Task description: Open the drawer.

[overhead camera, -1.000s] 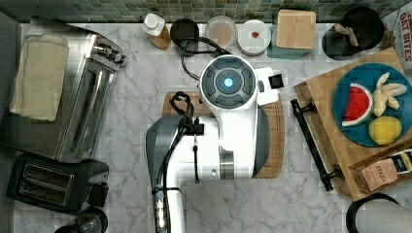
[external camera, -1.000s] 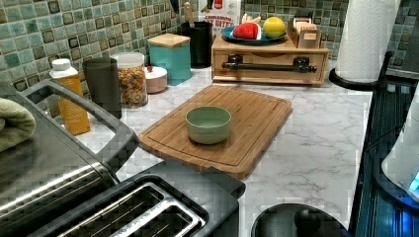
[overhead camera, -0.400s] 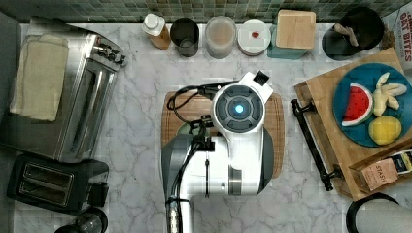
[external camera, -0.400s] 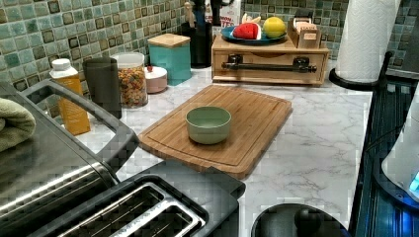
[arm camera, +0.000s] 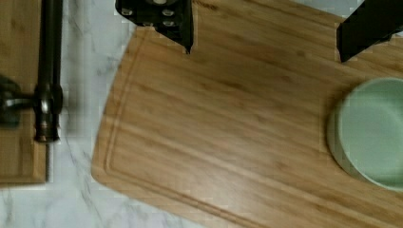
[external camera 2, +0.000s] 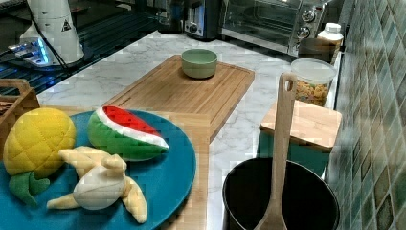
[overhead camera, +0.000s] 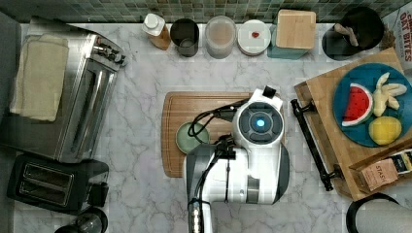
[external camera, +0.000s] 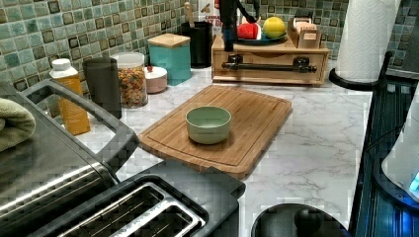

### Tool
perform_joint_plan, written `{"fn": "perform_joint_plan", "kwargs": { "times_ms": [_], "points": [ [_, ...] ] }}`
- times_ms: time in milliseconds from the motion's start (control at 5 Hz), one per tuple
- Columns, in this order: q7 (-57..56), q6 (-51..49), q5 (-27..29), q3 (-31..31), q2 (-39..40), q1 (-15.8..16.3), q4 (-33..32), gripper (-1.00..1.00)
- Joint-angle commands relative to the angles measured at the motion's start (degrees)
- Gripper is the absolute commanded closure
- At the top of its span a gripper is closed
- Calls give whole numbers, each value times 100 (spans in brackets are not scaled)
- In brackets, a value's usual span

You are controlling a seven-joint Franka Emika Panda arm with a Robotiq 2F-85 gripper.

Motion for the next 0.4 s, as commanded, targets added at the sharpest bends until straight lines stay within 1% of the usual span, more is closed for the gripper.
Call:
{"fn": "perform_joint_plan", "kwargs": {
  "times_ms": [200,400],
  "points": [
    [-1369,1337,-487,-667,-248,-370,-435,-100],
    [-1940,1854,-284,-831,-147,-478,-680,-100]
  ]
}}
